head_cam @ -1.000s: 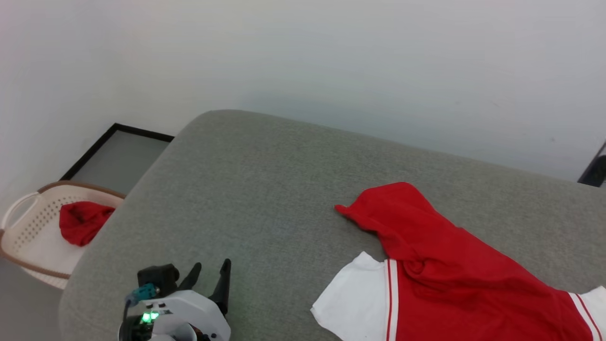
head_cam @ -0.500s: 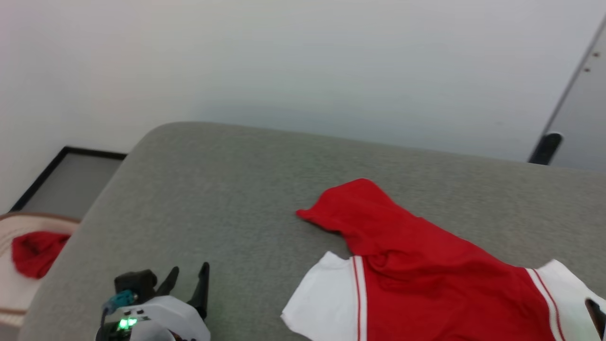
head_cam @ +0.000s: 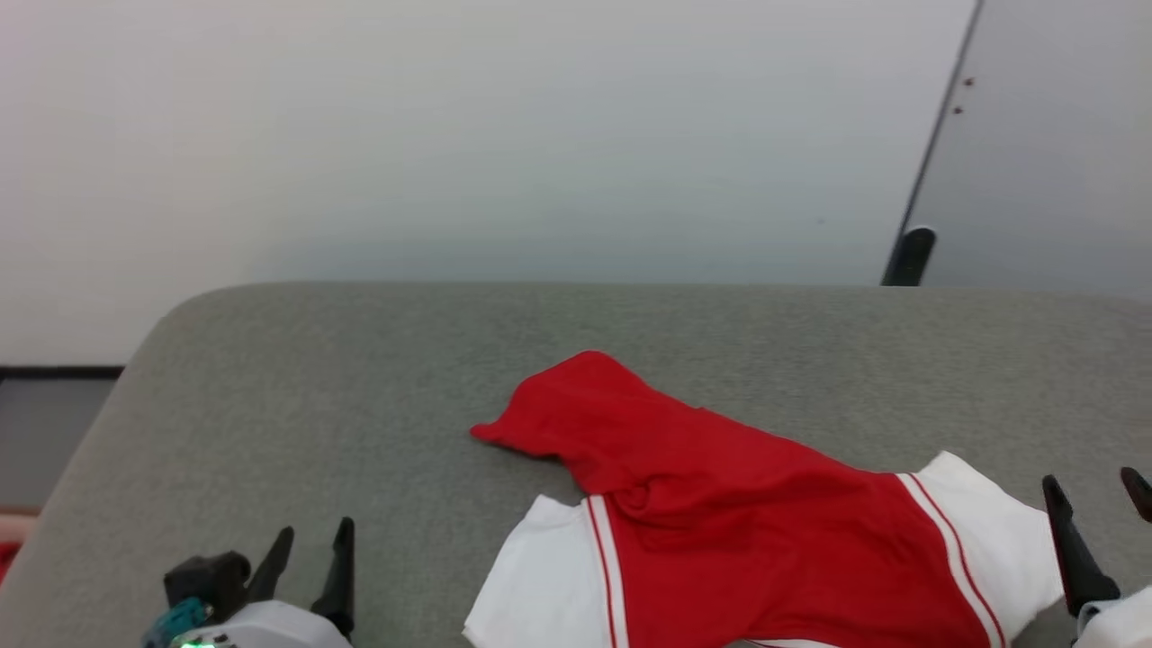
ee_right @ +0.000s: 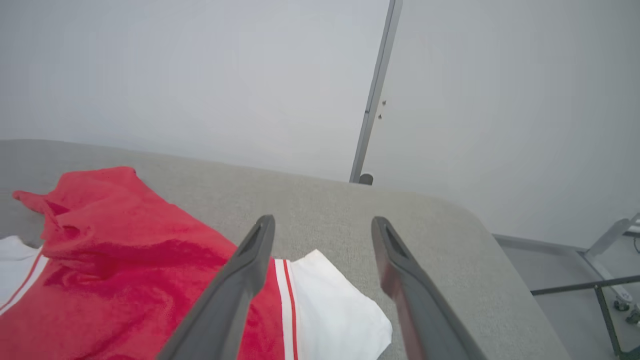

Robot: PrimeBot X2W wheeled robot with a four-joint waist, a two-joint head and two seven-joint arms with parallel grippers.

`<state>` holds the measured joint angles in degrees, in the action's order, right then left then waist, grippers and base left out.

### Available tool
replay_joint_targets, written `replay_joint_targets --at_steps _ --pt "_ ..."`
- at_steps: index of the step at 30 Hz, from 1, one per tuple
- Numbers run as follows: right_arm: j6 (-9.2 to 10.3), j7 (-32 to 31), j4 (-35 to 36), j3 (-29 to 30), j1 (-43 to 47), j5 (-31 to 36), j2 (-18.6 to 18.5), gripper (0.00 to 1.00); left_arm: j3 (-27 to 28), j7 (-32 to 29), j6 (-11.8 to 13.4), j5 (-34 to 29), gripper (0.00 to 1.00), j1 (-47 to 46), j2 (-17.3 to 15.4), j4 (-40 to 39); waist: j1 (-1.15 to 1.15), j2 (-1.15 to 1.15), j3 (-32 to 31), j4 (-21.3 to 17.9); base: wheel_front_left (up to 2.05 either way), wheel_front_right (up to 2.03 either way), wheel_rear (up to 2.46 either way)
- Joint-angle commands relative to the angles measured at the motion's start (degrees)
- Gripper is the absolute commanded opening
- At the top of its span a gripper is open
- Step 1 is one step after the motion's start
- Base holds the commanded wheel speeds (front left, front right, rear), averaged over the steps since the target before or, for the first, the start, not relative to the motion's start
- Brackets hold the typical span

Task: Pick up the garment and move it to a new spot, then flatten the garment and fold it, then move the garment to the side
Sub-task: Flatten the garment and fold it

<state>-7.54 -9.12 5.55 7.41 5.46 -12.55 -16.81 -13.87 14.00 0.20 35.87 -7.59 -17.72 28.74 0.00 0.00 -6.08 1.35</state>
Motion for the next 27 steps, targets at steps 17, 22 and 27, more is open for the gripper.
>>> replay_joint_targets --at_steps 17,22,27 --pt "0.07 5.7 5.8 0.5 3.2 4.2 6.0 1.00 -0.4 -4.6 -0.8 0.0 1.00 5.2 -0.7 -7.5 0.00 0.00 1.2 -9.4 0.00 0.00 0.00" --pt "0.07 5.0 5.7 1.5 3.4 3.8 6.1 1.00 -2.5 -19.7 0.0 4.4 1.00 4.3 -0.8 -8.0 0.00 0.00 1.9 -11.2 0.00 0.00 0.00" --pt "0.07 4.7 5.5 1.6 3.4 3.5 6.8 1.00 -3.4 -36.2 4.3 8.4 1.00 3.2 -2.5 -10.5 0.00 0.00 2.2 -11.8 0.00 0.00 0.00"
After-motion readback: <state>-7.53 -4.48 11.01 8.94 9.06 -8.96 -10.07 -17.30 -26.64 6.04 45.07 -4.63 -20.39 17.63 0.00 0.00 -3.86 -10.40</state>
